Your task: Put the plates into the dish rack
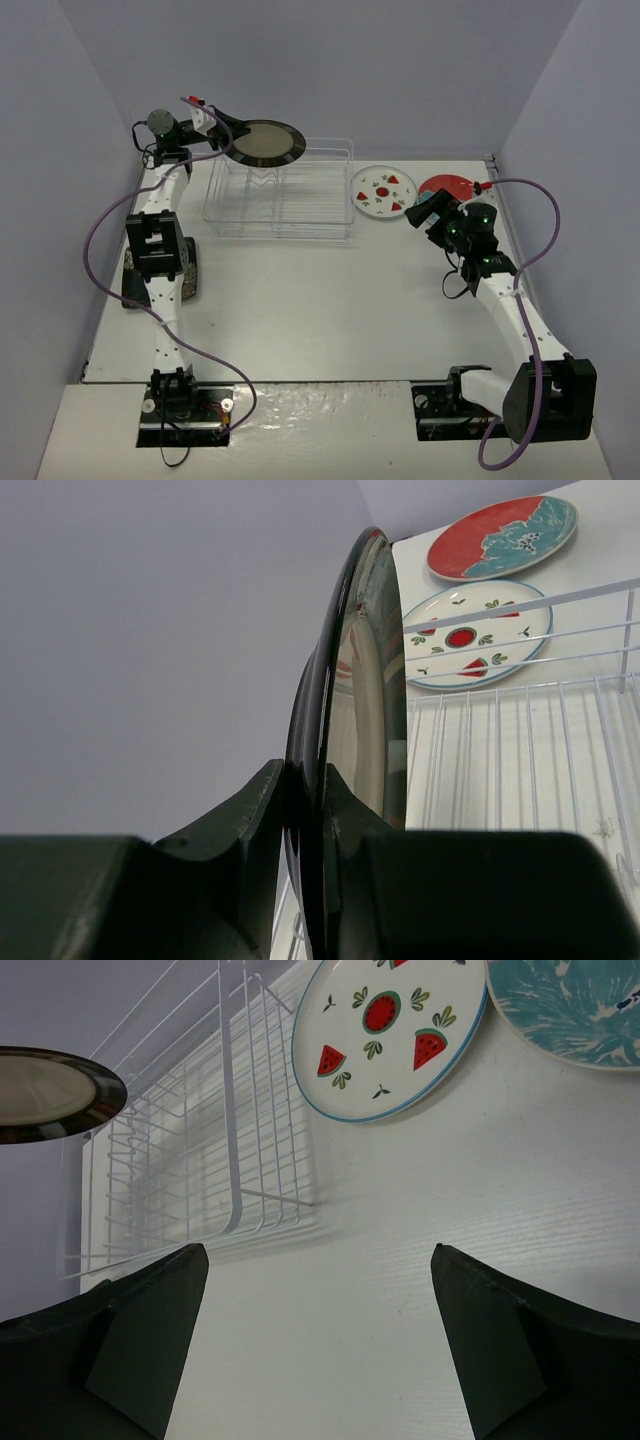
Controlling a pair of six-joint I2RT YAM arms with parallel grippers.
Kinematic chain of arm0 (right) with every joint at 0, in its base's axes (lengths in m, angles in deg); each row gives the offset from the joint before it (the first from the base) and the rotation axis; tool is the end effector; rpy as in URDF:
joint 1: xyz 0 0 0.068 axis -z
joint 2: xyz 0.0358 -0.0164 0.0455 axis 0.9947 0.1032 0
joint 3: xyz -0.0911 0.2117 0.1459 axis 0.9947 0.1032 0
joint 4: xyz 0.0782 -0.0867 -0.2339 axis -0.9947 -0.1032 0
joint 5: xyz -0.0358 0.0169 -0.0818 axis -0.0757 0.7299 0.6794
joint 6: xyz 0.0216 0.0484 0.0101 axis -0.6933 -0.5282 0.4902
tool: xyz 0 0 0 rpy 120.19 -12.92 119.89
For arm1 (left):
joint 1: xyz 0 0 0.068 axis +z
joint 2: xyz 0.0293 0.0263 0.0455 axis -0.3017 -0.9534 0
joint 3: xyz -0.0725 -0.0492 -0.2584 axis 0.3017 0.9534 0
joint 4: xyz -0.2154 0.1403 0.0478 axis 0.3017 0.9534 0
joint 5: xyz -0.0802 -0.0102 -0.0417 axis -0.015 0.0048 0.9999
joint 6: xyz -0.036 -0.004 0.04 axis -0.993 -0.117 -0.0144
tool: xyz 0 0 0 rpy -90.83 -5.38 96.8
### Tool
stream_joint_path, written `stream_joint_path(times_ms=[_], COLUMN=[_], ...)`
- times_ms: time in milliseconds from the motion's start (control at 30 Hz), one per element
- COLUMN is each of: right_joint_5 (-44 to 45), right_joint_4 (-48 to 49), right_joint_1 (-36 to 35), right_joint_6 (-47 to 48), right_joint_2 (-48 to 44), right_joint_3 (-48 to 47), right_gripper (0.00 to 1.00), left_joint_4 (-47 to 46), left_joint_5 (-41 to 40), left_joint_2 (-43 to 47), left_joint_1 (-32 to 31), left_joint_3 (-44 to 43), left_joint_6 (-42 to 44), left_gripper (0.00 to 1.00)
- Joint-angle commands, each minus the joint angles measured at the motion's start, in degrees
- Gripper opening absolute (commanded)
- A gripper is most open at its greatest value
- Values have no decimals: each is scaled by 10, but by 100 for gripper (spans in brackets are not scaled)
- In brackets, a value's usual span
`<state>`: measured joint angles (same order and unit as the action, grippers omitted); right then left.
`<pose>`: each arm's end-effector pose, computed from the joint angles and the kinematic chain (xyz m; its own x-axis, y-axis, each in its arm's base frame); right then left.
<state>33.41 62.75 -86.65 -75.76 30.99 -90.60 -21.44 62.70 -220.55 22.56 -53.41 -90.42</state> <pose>0.2619 0.0209 0.2952 -0.3254 0.6002 -0.7307 -0.1110 0.7431 0.6599 0.5444 0.0119 0.3268 0.4840 0.0366 -0.8743 0.8654 0.1284 0.4844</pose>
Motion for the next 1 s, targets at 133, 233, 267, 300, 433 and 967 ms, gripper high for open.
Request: stream_joint_path(times_ms=[133,233,267,300,433,967], right_joint_5=[16,18,19,19,19,22], right_joint_4=[32,31,30,31,28,21], right_joint_1=[-23,-27,-29,-30,-32,-33], right_joint_6=[-5,-3,-2,-2,-2,6], right_joint_2=[43,50,54,55,64,72], right_joint_3=[-57,-64,-67,-68,-74,-80], right_gripper=[91,90,90,91,90,91], left_joint_4=[-119,-119,-119,-119,-121,-201], left_joint_5=[67,67,67,67,68,55], left_joint_2=[5,-4,-7,-10,-20,-12], left_joint_1=[22,22,22,22,22,19], left_joint_3=[-46,-46,-44,-42,-38,19], left_joint_6=[-26,-26,-25,-26,-25,-82], left_gripper=[0,0,0,0,0,49])
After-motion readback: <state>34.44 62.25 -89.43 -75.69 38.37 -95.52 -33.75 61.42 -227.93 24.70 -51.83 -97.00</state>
